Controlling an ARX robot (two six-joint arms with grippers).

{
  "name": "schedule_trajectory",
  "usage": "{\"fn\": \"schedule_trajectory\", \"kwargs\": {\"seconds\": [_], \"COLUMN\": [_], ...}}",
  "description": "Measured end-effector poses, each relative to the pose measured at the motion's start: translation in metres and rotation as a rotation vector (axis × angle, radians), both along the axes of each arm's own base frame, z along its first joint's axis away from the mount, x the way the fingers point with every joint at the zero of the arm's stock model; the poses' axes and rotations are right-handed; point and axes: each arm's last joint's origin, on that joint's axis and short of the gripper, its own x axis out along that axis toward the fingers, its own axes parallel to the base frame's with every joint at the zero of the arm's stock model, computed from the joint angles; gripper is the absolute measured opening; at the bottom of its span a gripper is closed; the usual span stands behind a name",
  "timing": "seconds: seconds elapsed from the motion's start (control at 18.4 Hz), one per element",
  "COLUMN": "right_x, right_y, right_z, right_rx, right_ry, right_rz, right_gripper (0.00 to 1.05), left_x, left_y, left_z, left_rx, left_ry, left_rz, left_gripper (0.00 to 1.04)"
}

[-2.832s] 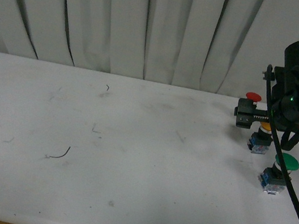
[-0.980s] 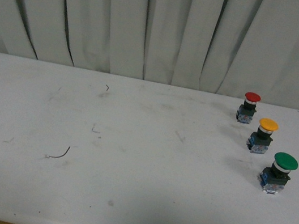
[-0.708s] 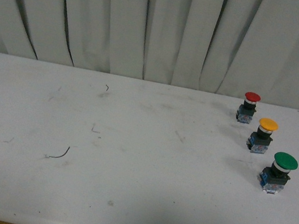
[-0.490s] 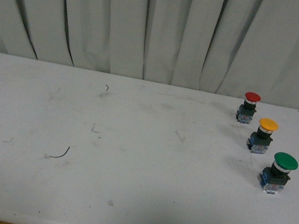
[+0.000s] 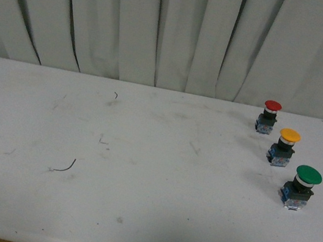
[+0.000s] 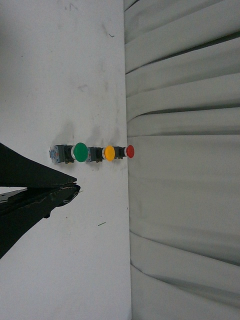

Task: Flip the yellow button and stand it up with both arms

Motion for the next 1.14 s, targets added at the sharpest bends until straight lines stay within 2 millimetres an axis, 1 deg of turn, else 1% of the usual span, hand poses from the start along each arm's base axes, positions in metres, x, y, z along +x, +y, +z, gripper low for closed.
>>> {"fn": "schedule_trajectory", "kwargs": {"seconds": [0.05,0.11,0.16,0.22,0.44,0.49,0.54,1.14], "right_x": [0.0000,0.0000,0.0000,0.0000,0.0000,0.0000,0.0000,0.0000], "right_y": [0.0000,0.0000,0.0000,0.0000,0.0000,0.0000,0.0000,0.0000], "right_z": [0.0000,0.0000,0.0000,0.0000,0.0000,0.0000,0.0000,0.0000], "right_rx": [0.000,0.000,0.000,0.000,0.000,0.000,0.000,0.000], "right_ry": [0.000,0.000,0.000,0.000,0.000,0.000,0.000,0.000], "right_rz": [0.000,0.000,0.000,0.000,0.000,0.000,0.000,0.000], "right_gripper": [0.05,0.16,0.29,0.39,0.93,1.00,0.97,0.98], "left_x": [0.0000,0.0000,0.0000,0.0000,0.0000,0.0000,0.0000,0.0000], "left_y": [0.0000,0.0000,0.0000,0.0000,0.0000,0.0000,0.0000,0.0000], "left_z": [0.0000,0.0000,0.0000,0.0000,0.0000,0.0000,0.0000,0.0000], "left_rx": [0.000,0.000,0.000,0.000,0.000,0.000,0.000,0.000], "left_ry": [0.000,0.000,0.000,0.000,0.000,0.000,0.000,0.000], "left_rz": [0.000,0.000,0.000,0.000,0.000,0.000,0.000,0.000], "left_gripper": [0.98,0.98,0.98,0.98,0.98,0.98,0.98,0.98]}}
